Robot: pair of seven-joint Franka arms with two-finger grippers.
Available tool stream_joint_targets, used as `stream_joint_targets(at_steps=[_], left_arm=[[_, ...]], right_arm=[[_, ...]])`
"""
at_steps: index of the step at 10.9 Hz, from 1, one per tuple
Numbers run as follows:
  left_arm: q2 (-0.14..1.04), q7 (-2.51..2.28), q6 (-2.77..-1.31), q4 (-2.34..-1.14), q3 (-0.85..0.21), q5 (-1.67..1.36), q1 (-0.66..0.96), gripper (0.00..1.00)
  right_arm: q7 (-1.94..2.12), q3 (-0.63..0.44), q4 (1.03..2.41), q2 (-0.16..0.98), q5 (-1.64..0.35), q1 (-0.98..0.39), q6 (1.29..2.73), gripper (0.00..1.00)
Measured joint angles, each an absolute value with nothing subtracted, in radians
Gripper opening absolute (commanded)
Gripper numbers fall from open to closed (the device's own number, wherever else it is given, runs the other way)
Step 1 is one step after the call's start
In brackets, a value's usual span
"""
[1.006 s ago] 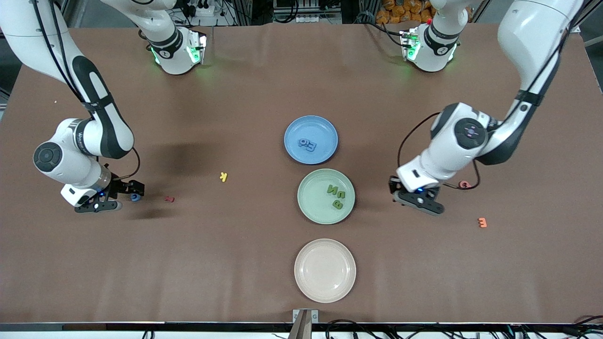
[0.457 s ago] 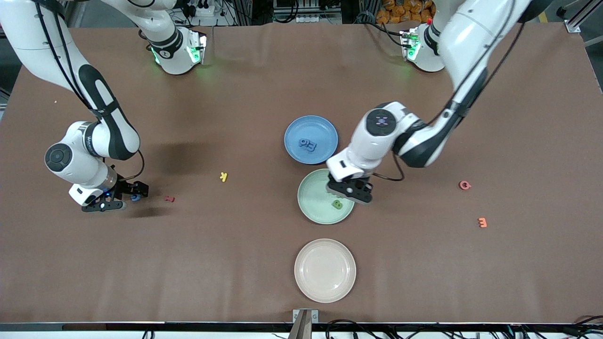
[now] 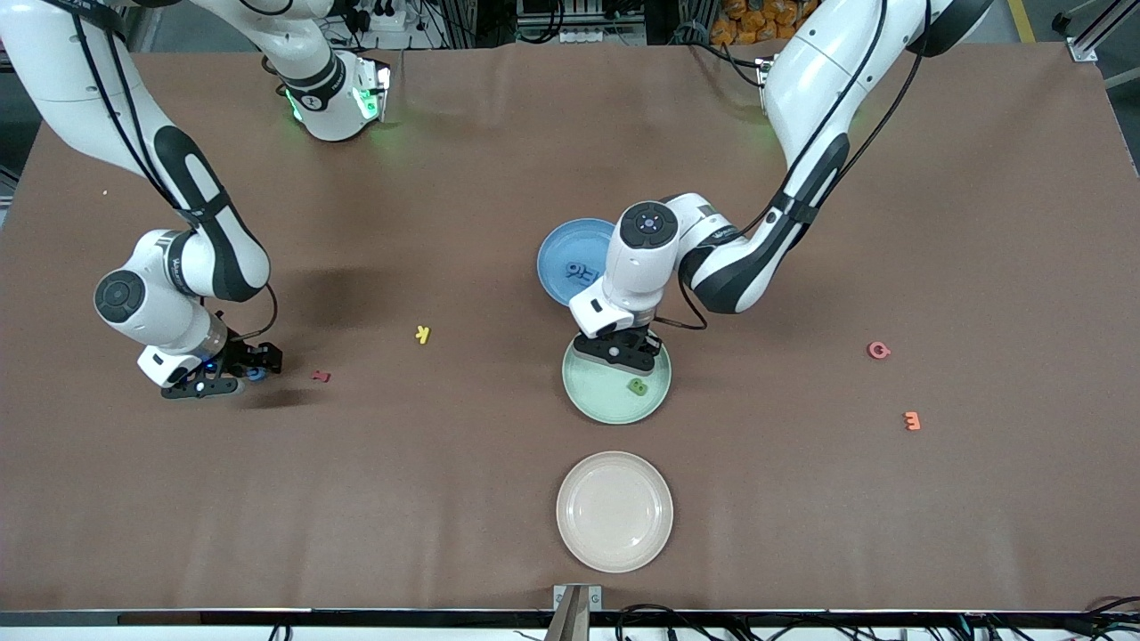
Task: Sort letters by color into matching plates
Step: 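Drop the P into the green plate while the right gripper lifts the G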
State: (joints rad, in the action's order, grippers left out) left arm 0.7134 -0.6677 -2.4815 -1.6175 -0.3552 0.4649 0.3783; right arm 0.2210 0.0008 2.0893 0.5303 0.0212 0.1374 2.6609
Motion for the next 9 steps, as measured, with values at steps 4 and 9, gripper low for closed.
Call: stream_joint_targets(at_steps=[4,9], left_arm=[[0.744,-0.680,-2.482,-1.591,-0.355,0.465,0.380,1.00],[0.724,-0.683,-2.482,-1.545,-0.321,0.469,0.372,1.00]], right_arm=[[0.227,0.004,2.089,0.523,0.021,0.137,2.662,0.36],[0.227,0.006,2.089,0.521,0.021,0.137,2.661,0.24]])
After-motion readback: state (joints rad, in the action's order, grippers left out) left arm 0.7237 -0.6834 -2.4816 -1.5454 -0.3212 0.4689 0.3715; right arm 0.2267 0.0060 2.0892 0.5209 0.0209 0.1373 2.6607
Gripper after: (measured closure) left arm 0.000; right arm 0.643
